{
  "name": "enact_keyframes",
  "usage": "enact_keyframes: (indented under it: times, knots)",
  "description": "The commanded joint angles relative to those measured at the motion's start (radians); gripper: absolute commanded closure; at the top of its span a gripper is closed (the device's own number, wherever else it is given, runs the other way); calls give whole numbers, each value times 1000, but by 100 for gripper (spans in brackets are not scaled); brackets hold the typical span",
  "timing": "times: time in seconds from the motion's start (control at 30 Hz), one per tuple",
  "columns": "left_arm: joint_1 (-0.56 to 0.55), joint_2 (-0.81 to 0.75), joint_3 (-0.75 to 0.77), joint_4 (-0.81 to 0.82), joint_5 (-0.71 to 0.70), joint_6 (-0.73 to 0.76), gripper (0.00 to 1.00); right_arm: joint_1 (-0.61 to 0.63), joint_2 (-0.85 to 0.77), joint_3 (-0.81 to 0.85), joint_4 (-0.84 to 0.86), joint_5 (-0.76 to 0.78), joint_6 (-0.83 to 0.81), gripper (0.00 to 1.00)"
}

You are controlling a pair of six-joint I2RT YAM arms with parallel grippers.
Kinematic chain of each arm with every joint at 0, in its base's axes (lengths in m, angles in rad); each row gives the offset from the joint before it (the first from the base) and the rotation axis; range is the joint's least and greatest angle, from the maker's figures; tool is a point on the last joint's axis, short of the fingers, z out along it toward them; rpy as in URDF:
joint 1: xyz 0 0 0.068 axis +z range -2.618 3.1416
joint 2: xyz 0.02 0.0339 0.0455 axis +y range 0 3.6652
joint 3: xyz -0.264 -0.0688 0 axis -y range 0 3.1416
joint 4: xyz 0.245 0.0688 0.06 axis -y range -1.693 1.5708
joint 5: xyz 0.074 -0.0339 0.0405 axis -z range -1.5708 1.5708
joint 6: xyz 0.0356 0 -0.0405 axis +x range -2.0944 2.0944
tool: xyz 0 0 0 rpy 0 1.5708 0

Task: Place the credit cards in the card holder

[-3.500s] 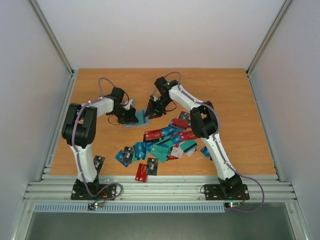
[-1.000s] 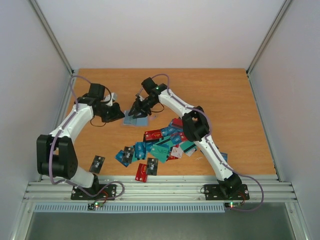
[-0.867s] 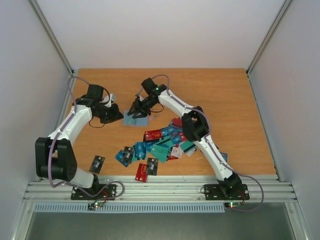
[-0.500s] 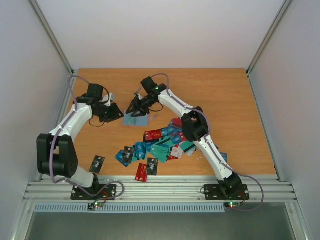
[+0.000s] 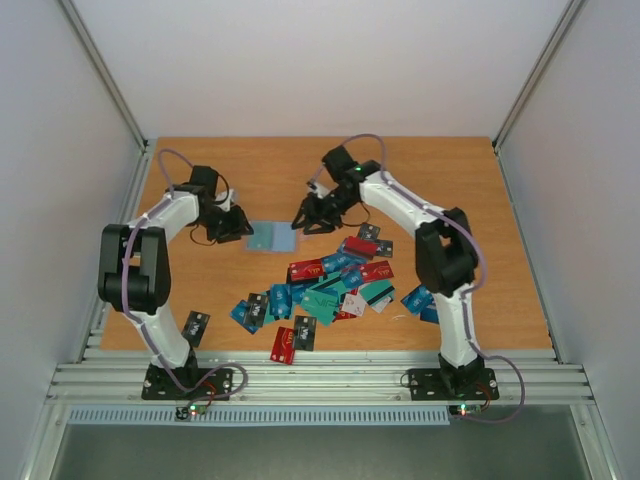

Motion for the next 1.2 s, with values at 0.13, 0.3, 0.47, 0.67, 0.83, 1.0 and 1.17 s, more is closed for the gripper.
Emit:
enact_keyframes:
  times: [0.13, 0.3, 0.47, 0.67, 0.83, 1.0, 1.17]
  knots:
    - [-17, -86, -23, -73, -46, -7, 58, -78, -320, -430, 98, 164, -99, 59]
    - [-81, -185, -110, -121, -36, -1, 57, -81, -473, -593, 99, 227, -102, 59]
    - [-194, -265, -171, -163, -56, -28, 57, -81, -607, -720, 102, 231, -66, 58]
    - [-288, -381, -211, -268, -57, -109, 59, -66, -782, -909, 187, 166, 121, 58]
    - [-304, -561, -303, -360, -57, -158, 58, 22, -882, -992, 244, 197, 196, 58]
    - [-311, -746, -436, -394, -13, -239, 58, 143, -926, -1054, 328, 235, 262, 59]
    - [-315, -908, -562, -381, 12, -324, 57, 276, -911, -1061, 387, 286, 291, 60]
